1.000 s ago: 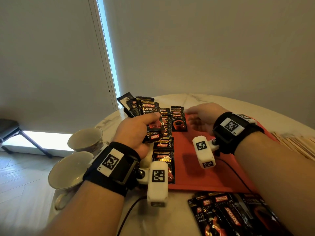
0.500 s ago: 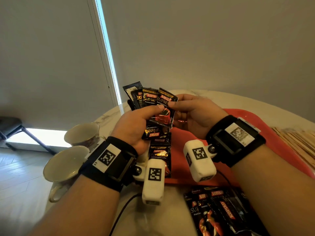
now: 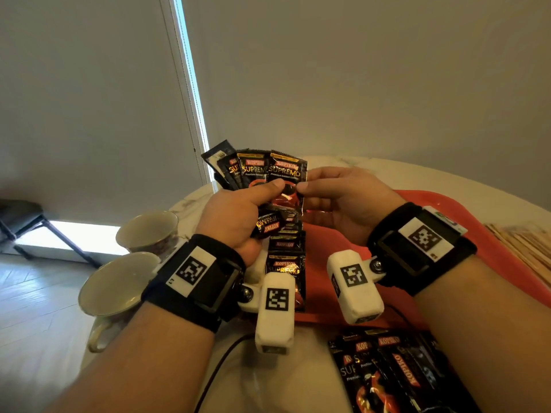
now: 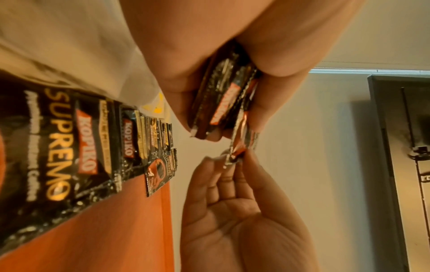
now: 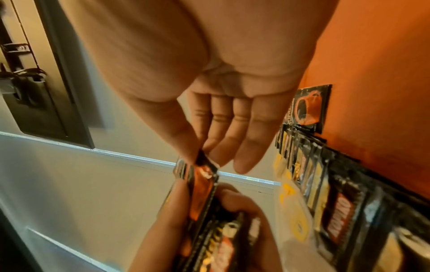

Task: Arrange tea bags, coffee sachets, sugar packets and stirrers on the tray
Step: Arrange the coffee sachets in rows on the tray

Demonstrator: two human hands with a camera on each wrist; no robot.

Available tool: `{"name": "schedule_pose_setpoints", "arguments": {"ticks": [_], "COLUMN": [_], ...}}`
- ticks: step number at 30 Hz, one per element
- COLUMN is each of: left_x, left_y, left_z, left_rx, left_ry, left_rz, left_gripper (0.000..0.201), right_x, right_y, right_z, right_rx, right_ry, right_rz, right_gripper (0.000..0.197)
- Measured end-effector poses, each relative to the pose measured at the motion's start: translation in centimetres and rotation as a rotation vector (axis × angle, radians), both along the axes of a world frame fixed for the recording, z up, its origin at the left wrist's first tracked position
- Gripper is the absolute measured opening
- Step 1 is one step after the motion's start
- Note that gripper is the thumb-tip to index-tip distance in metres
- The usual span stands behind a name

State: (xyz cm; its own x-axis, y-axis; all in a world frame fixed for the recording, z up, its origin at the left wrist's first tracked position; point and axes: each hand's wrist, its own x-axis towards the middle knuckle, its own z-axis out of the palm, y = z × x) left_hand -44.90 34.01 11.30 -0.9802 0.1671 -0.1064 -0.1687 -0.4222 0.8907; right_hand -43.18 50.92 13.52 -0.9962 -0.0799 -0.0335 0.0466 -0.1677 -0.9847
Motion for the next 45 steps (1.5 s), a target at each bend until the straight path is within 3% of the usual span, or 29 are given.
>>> {"name": "schedule_pose_setpoints", "arguments": {"ticks": [3,5,8,11,16,20,24,28,35,45], "left_x": [0.1,0.0,-0.2,0.1,0.5,0.7,0.8,0.7,0.4,0.4], "left_y": [0.1,0.0,-0.3,-0.3,-0.1,-0.4,-0.5,-0.5,-0.5,-0.1], "left_z": [0.2,0.3,0.6,0.7,0.8,1.0,1.3,1.2,0.9,0.6], "left_rx": [0.028,0.084,0.121,0.137,0.142,0.135,0.117,0.112,0.112,0.059], "left_ry": [-0.038,-0.055,-0.081,-0.097,-0.115,-0.116,-0.115,-0.126,-0.123,-0.135], "left_rz": [-0.003,0.019,0.073,0.085,0.092,0.086,0.088,0.097,0.087,0.074], "left_gripper": [0.043,0.031,0.028,0.032,0.020,0.017,0.015,0.016,0.022,0.019], "right_x": [-0.1,-0.4,-1.3,-2.0,-2.9,-3.6,-3.9,-4.2,-4.5,-4.6], "right_y": [0.1,0.8,3.1,4.8,5.1,4.6,4.2,4.0,4.3,4.6], "right_z": [0.2,0.4,-0.3,-1.6,-3.7,-3.7,-3.1,-3.1,-3.9,-4.5], "right_rx": [-0.021,-0.058,-0.174,-0.168,0.036,0.202,0.304,0.387,0.389,0.362], "right_ry": [0.030,0.035,-0.028,-0.149,-0.330,-0.314,-0.347,-0.356,-0.340,-0.314], "right_rz": [-0.090,-0.214,-0.404,-0.476,-0.428,-0.413,-0.381,-0.378,-0.371,-0.371], "right_gripper": [0.007,0.010,0.020,0.008,0.009,0.012,0.003,0.009,0.026,0.030]}}
